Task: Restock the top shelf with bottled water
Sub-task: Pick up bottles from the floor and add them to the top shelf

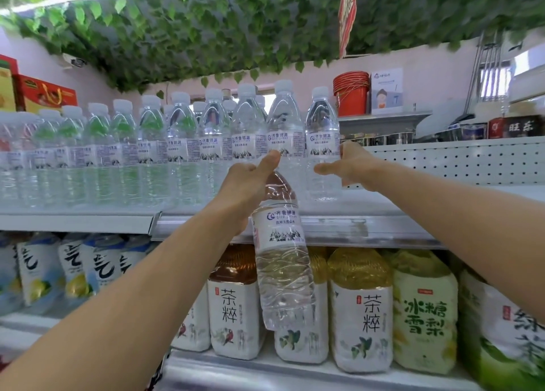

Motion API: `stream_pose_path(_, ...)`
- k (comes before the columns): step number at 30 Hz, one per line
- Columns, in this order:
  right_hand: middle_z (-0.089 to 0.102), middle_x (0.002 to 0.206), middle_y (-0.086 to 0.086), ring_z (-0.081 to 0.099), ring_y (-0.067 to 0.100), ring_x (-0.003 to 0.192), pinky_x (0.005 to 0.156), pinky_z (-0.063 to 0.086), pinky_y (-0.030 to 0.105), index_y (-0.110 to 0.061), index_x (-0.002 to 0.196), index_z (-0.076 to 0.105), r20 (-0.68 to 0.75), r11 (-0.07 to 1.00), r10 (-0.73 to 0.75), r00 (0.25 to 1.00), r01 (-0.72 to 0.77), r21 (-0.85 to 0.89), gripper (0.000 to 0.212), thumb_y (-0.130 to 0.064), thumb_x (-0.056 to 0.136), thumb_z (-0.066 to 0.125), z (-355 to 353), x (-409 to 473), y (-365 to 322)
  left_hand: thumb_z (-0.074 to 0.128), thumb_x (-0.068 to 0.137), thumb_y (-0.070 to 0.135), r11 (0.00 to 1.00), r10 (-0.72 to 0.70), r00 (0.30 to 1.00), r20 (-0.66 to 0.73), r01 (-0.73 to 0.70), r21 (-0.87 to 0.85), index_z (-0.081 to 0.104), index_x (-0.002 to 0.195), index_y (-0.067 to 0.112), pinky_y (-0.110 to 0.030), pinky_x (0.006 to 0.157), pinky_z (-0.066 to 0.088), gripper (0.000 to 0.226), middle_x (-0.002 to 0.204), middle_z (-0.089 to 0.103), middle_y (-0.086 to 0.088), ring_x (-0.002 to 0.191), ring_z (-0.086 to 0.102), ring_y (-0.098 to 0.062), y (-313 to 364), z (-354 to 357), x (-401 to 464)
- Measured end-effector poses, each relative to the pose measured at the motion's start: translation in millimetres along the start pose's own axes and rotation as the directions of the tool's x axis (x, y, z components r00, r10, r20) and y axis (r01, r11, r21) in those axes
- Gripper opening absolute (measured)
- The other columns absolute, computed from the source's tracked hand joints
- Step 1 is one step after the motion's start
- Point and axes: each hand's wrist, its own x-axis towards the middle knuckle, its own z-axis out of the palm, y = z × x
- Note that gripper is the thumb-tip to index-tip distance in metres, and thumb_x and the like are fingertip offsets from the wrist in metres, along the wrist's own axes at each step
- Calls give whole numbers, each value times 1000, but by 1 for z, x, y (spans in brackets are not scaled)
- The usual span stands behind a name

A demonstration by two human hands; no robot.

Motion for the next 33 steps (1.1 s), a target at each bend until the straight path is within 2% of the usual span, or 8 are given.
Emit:
stream_pose_path(4, 59, 128, 9, 57, 30, 113, 91, 46, 38, -8, 133, 47, -22, 993, 0, 1000, -2, -115, 61, -35, 86, 74, 0, -20, -8, 49, 97, 53, 1000, -7, 1000, -1, 7, 9, 70, 98, 1, -34, 71, 50, 56, 87, 76, -7, 65, 71, -14, 5, 1, -6)
stream_pose_path(10, 63, 122, 18, 62, 32, 109, 99, 50, 45, 5, 124, 55, -158, 942, -326, 932, 306, -136, 51, -37, 95, 61, -2, -101, -40, 55, 93, 55, 998, 44, 997, -63, -46, -37, 70, 95, 2, -38, 77, 55, 55, 89, 75, -10, 80, 71, -23, 6, 1, -14)
stream_pose_path(13, 72, 96, 15, 71, 29, 88, 81, 60, 41, 0, 105, 67, 38, 941, -335, 941, 332, 64, 53, -51, 92, 55, 1, -143, -55, 52, 96, 51, 989, 109, 990, -85, -117, -88, 67, 92, 5, -31, 61, 52, 48, 86, 73, -7, 71, 69, -17, 20, 4, -20)
stream_pose_path(16, 74, 102, 2, 71, 20, 93, 82, 58, 33, -14, 113, 66, 360, 969, -244, 901, 212, 124, 52, -55, 83, 59, 0, -167, -61, 48, 97, 50, 972, 188, 975, -120, -202, -121, 65, 82, 7, -27, 58, 50, 49, 84, 73, -6, 67, 67, -12, 45, 6, -21)
stream_pose_path(18, 74, 104, -3, 71, 15, 95, 87, 53, 34, -19, 116, 64, 393, 965, -257, 883, 210, 160, 42, -45, 83, 67, -2, -171, -61, 47, 99, 48, 955, 231, 963, -138, -251, -156, 65, 78, 7, -23, 53, 50, 50, 81, 74, -7, 61, 66, -8, 59, 8, -21)
stream_pose_path(23, 77, 92, -5, 74, 10, 82, 73, 50, 24, -19, 105, 68, 206, 925, -326, 923, 265, 273, 27, -32, 82, 73, -16, -167, -59, 33, 102, 55, 937, 325, 938, -123, -337, -88, 70, 97, 8, -22, 61, 53, 60, 90, 74, 3, 74, 67, 2, 74, 13, -18)
stream_pose_path(27, 76, 88, -4, 73, 5, 71, 53, 51, 13, -15, 104, 67, -39, 875, -308, 951, 299, 380, 34, -32, 76, 76, -36, -155, -63, 36, 101, 54, 950, 307, 943, -126, -312, -16, 54, 127, 16, -36, 91, 50, 49, 110, 64, 4, 102, 60, -9, 66, 9, -12)
stream_pose_path(33, 66, 103, -3, 66, 12, 93, 70, 51, 22, -13, 122, 53, -224, 919, -202, 953, 264, 293, 57, -36, 77, 79, -43, -111, -65, 60, 96, 26, 907, 398, 906, -143, -366, 207, 46, 139, 14, -19, 80, 41, 47, 126, 55, 1, 108, 54, -11, 50, 3, 6)
